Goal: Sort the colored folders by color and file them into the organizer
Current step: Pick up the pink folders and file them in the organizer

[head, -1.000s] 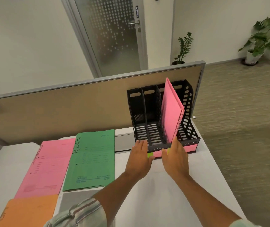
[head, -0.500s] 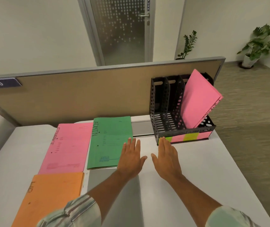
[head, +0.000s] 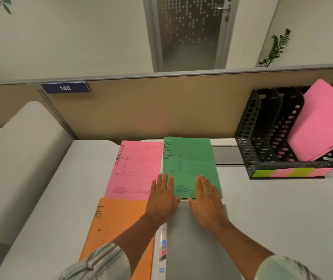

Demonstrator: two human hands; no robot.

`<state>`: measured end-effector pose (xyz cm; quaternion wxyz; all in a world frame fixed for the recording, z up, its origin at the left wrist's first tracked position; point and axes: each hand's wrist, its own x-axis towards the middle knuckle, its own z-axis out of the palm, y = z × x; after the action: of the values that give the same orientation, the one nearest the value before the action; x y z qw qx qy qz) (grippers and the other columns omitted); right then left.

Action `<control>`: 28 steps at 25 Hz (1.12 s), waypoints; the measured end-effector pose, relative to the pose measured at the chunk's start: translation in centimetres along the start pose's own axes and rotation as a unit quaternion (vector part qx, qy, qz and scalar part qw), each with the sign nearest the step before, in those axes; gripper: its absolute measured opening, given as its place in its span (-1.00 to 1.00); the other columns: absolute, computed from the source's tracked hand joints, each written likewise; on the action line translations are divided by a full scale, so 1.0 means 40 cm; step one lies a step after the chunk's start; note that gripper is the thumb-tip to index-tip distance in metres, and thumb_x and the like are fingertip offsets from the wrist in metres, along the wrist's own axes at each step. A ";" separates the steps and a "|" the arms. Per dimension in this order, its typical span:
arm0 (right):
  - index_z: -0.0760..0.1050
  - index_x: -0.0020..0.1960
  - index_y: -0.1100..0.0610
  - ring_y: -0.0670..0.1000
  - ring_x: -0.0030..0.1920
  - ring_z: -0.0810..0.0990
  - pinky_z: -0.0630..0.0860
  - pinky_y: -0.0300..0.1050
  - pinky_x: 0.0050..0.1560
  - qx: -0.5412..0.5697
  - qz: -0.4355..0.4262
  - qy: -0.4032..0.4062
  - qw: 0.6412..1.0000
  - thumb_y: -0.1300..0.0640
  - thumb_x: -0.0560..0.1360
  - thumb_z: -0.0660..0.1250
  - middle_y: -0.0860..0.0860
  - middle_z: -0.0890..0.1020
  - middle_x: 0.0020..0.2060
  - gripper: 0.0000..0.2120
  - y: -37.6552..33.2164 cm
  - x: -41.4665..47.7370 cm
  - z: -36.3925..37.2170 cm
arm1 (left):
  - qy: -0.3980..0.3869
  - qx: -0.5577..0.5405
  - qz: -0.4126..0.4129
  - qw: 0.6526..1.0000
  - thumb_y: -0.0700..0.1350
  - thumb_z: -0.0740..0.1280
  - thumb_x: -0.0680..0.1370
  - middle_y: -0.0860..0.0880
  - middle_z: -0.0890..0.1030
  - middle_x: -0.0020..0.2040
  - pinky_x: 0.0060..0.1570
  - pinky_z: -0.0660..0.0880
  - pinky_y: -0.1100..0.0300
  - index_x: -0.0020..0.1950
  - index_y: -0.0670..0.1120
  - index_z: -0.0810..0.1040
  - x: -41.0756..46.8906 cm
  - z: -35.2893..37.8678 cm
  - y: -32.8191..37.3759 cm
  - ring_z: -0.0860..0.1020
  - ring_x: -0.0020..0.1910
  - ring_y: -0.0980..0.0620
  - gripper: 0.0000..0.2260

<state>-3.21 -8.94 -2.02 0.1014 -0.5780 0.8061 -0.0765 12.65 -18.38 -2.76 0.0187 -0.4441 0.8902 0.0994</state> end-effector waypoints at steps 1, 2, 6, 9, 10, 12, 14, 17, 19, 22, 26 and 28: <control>0.01 0.66 0.23 0.17 0.61 0.17 0.14 0.16 0.61 0.002 -0.008 -0.009 1.000 -0.15 0.62 0.28 0.17 0.18 0.62 -0.19 -0.037 0.013 0.021 | -0.003 -0.001 -0.011 1.000 0.26 0.09 0.71 -0.20 -0.05 0.74 0.67 -0.16 -0.15 0.73 -0.14 -0.07 -0.002 0.003 -0.041 -0.16 0.72 -0.21 -0.25; -0.02 0.67 0.23 0.17 0.63 0.12 0.09 0.15 0.63 0.004 -0.019 -0.016 1.000 -0.15 0.63 0.25 0.16 0.14 0.64 -0.20 -0.075 0.028 0.042 | -0.007 0.001 -0.020 1.000 0.26 0.08 0.72 -0.20 -0.06 0.74 0.68 -0.15 -0.16 0.73 -0.14 -0.08 -0.002 0.006 -0.083 -0.16 0.72 -0.22 -0.26; -0.10 0.68 0.20 0.14 0.67 -0.02 -0.05 0.12 0.65 0.013 -0.068 -0.060 0.996 -0.19 0.67 0.13 0.14 0.00 0.67 -0.22 -0.210 0.092 0.119 | -0.024 0.003 -0.065 0.998 0.26 0.06 0.72 -0.21 -0.06 0.74 0.67 -0.17 -0.16 0.73 -0.14 -0.08 0.001 0.031 -0.241 -0.15 0.72 -0.23 -0.27; -0.10 0.68 0.21 0.13 0.67 -0.01 -0.04 0.09 0.65 0.031 -0.106 -0.099 0.989 -0.13 0.66 0.17 0.15 0.00 0.67 -0.22 -0.289 0.139 0.166 | -0.032 -0.023 -0.119 0.992 0.24 0.11 0.72 -0.23 -0.02 0.73 0.67 -0.11 -0.16 0.73 -0.15 -0.05 0.013 0.044 -0.354 -0.10 0.72 -0.25 -0.27; -0.08 0.68 0.22 0.14 0.66 0.01 -0.02 0.08 0.65 0.036 -0.122 -0.113 0.985 -0.08 0.65 0.17 0.16 0.01 0.67 -0.24 -0.307 0.151 0.182 | -0.037 -0.031 -0.137 0.989 0.23 0.12 0.72 -0.23 -0.01 0.73 0.68 -0.07 -0.17 0.73 -0.16 -0.04 0.018 0.047 -0.388 -0.08 0.72 -0.25 -0.27; -0.05 0.67 0.24 0.15 0.65 0.06 0.00 0.04 0.64 0.037 -0.150 -0.139 0.978 0.05 0.64 0.13 0.18 0.05 0.66 -0.30 -0.331 0.173 0.209 | -0.050 -0.045 -0.170 0.983 0.20 0.16 0.72 -0.25 0.01 0.73 0.68 -0.02 -0.17 0.72 -0.18 -0.02 0.034 0.050 -0.447 -0.04 0.71 -0.27 -0.27; -0.05 0.67 0.23 0.15 0.65 0.06 -0.02 0.01 0.64 0.048 -0.155 -0.170 0.972 0.14 0.61 0.10 0.18 0.05 0.66 -0.31 -0.345 0.194 0.227 | -0.059 -0.079 -0.212 0.972 0.15 0.22 0.71 -0.25 0.04 0.72 0.67 0.05 -0.18 0.71 -0.19 0.01 0.058 0.046 -0.494 0.01 0.70 -0.29 -0.28; -0.08 0.68 0.23 0.15 0.66 0.00 -0.05 0.01 0.65 0.057 -0.147 -0.195 0.968 0.14 0.62 0.10 0.19 0.00 0.67 -0.31 -0.354 0.214 0.248 | -0.051 -0.133 -0.283 0.949 0.08 0.30 0.68 -0.25 0.18 0.67 0.58 0.25 -0.21 0.68 -0.19 0.11 0.090 0.033 -0.548 0.18 0.64 -0.28 -0.32; -0.12 0.67 0.24 0.15 0.67 -0.06 -0.08 0.02 0.66 0.051 -0.143 -0.214 0.965 0.14 0.64 0.08 0.20 -0.06 0.67 -0.31 -0.357 0.219 0.258 | -0.046 -0.177 -0.334 0.924 0.04 0.33 0.66 -0.23 0.33 0.57 0.48 0.38 -0.21 0.61 -0.20 0.22 0.110 0.026 -0.569 0.32 0.55 -0.27 -0.39; -0.15 0.67 0.24 0.15 0.67 -0.11 -0.09 0.02 0.66 0.051 -0.136 -0.222 0.964 0.14 0.65 0.06 0.20 -0.11 0.67 -0.32 -0.364 0.226 0.265 | -0.029 -0.204 -0.406 0.890 -0.01 0.38 0.63 -0.20 0.48 0.36 0.31 0.50 -0.18 0.42 -0.18 0.40 0.148 0.011 -0.585 0.47 0.37 -0.24 -0.56; -0.15 0.67 0.25 0.15 0.67 -0.11 -0.09 0.00 0.66 0.075 -0.118 -0.229 0.963 0.13 0.67 0.06 0.20 -0.11 0.66 -0.34 -0.372 0.242 0.262 | -0.008 -0.320 -0.438 0.840 -0.12 0.41 0.59 -0.19 0.67 0.11 0.10 0.65 -0.07 0.15 -0.22 0.61 0.194 -0.023 -0.628 0.67 0.10 -0.24 -0.80; -0.15 0.67 0.26 0.14 0.67 -0.10 -0.09 -0.02 0.65 0.087 -0.116 -0.236 0.961 0.12 0.67 0.06 0.20 -0.10 0.67 -0.33 -0.371 0.248 0.257 | 0.005 -0.369 -0.421 0.829 -0.15 0.38 0.62 -0.17 0.73 0.04 -0.02 0.66 0.00 0.08 -0.19 0.67 0.206 -0.045 -0.644 0.69 -0.03 -0.22 -0.86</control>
<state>9.89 -23.14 -9.15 0.3289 -0.6581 0.6770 -0.0187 28.21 -40.31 -6.13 -0.1111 -0.7501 0.5143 0.4007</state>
